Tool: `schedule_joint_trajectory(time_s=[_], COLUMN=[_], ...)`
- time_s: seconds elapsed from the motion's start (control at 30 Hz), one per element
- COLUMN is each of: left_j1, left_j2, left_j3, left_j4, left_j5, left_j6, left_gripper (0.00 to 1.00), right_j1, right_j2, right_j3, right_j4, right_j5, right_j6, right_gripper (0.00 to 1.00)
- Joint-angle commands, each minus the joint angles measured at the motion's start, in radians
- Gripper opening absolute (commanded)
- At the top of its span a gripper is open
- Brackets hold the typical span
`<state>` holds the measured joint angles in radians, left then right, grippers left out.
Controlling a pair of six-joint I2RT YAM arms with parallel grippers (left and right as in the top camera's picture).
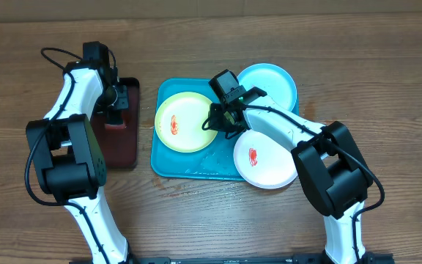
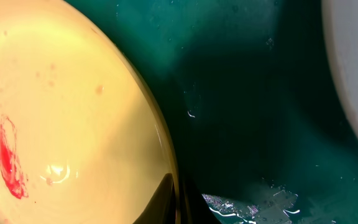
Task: Clean dirty plates on tray and stack at the side
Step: 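Carry the sponge with the left gripper onto the yellow plate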
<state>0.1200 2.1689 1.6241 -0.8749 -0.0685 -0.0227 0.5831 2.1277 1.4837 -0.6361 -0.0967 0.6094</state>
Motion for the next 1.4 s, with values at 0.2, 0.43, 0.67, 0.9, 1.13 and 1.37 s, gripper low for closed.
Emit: schedule_joint_trajectory(time_s=[0.2,0.43,0.67,0.9,1.13,1.37], left_j1=[0.001,0.001,-0.023,-0.131,-0.276,-0.331], left_j2=[0.028,0.028,0.028,0.028,0.029,0.029], left_j3=[0.097,0.369,0.529,0.496,0.457,0.308], left_j4=[-0.088,-0.315,-0.496,-0.563,-0.522,-0.43], left_j5=[0.006,0.018,0.156,0.201,0.198,0.057], left_j6=[0.001,0.001,0.001,-0.016,-0.079,-0.257], left_gripper=[0.04,0.04,0.04,0.04,0.04,0.04], right_j1=[0.005,0.005,0.004,-0.003,-0.031,-0.032], right_j2=[0.026,0.026,0.026,0.026,0.026,0.026], right_j3=[-0.005,-0.005,-0.005,-0.005,-0.005,-0.005], right_j4=[-0.001,-0.001,-0.004,-0.012,-0.024,-0.04], right_j5=[0.018,0.017,-0.006,-0.026,-0.062,-0.062], right_j6=[-0.003,-0.003,-0.003,-0.003,-0.003,-0.003], right_gripper=[0.04,0.04,0.04,0.04,0.04,0.04])
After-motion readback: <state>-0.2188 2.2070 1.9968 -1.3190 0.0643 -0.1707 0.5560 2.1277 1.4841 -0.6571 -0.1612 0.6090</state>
